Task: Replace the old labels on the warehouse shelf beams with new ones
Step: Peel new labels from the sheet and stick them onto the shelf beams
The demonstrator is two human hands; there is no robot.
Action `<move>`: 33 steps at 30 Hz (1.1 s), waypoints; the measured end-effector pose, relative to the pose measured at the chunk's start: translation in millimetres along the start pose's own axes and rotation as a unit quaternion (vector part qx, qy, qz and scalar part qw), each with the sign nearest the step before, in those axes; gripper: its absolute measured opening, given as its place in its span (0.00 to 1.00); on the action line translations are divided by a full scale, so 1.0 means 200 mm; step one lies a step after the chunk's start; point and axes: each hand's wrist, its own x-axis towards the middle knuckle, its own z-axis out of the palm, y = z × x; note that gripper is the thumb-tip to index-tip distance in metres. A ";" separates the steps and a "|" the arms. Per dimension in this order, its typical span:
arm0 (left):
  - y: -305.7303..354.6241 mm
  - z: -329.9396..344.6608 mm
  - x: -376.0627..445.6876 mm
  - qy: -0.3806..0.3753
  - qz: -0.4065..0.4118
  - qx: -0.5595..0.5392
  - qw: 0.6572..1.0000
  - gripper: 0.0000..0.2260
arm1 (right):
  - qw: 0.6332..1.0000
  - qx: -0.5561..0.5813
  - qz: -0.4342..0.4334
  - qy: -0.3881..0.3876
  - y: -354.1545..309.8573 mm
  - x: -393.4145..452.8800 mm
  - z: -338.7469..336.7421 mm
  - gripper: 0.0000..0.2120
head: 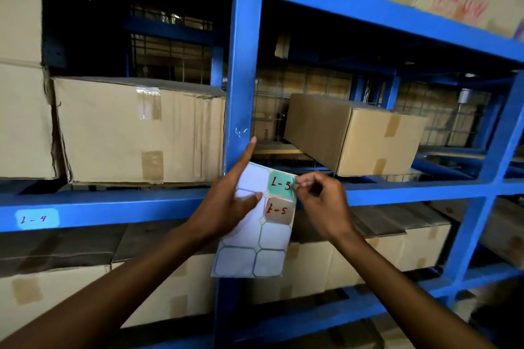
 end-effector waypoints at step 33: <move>0.43 0.36 1.29 0.088 0.191 0.309 0.928 0.44 | 0.978 0.088 -0.191 0.003 -0.16 1.42 -1.05 0.11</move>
